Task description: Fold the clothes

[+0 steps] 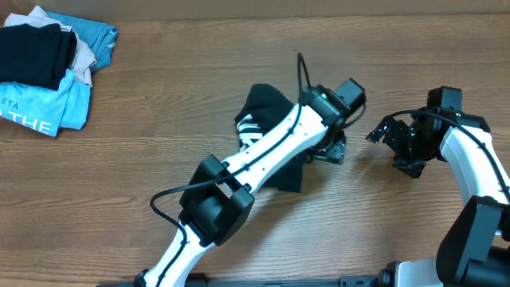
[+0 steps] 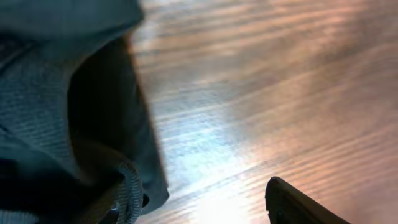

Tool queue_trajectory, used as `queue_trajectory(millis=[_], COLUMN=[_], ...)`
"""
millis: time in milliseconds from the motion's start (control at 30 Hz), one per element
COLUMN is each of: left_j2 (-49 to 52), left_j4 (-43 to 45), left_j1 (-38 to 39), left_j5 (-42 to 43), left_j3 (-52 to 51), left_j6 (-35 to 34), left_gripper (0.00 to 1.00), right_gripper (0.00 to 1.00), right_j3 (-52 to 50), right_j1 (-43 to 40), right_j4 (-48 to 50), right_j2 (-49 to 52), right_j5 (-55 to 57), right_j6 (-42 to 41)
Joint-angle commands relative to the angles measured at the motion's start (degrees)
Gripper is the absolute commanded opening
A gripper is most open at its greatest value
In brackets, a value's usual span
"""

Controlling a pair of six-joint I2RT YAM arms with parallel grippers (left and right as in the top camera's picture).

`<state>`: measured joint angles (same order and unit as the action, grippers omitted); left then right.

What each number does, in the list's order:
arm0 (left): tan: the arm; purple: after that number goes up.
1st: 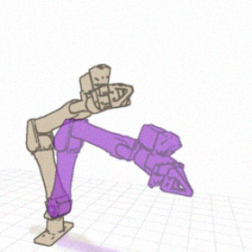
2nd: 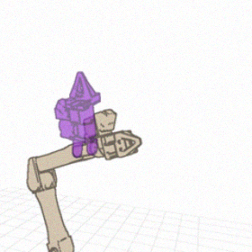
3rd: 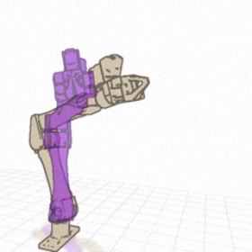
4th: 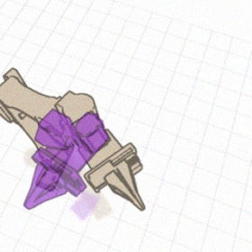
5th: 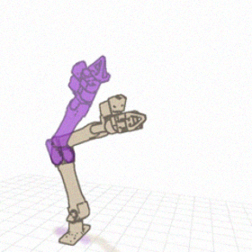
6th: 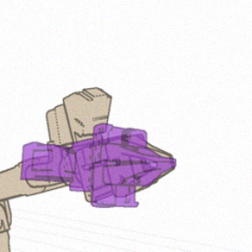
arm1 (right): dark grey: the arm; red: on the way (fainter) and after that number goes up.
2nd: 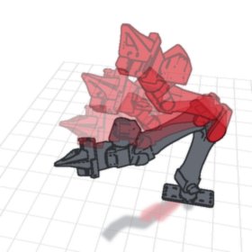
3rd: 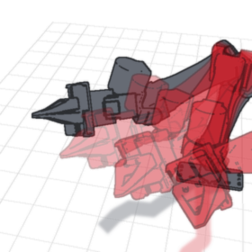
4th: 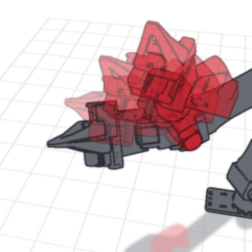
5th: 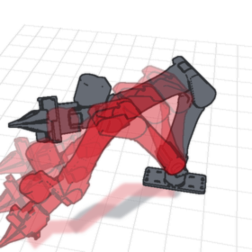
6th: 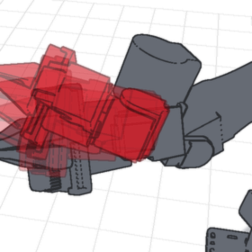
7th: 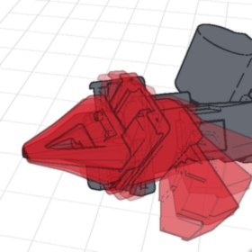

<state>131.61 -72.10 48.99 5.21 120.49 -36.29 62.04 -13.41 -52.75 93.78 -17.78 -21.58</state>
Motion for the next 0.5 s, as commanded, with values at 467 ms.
queue_trajectory(millis=[467], left_j2=[-8.55], left_j4=[-24.72], left_j1=[-11.23], left_j5=[-0.66], left_j3=[33.46], left_j6=[6.99], left_gripper=[1.00], right_gripper=[0.89], right_j3=[4.81], right_j1=[-4.15], right_j4=[-13.68], right_j2=[-0.57], right_j5=[-24.81], right_j6=[16.28])
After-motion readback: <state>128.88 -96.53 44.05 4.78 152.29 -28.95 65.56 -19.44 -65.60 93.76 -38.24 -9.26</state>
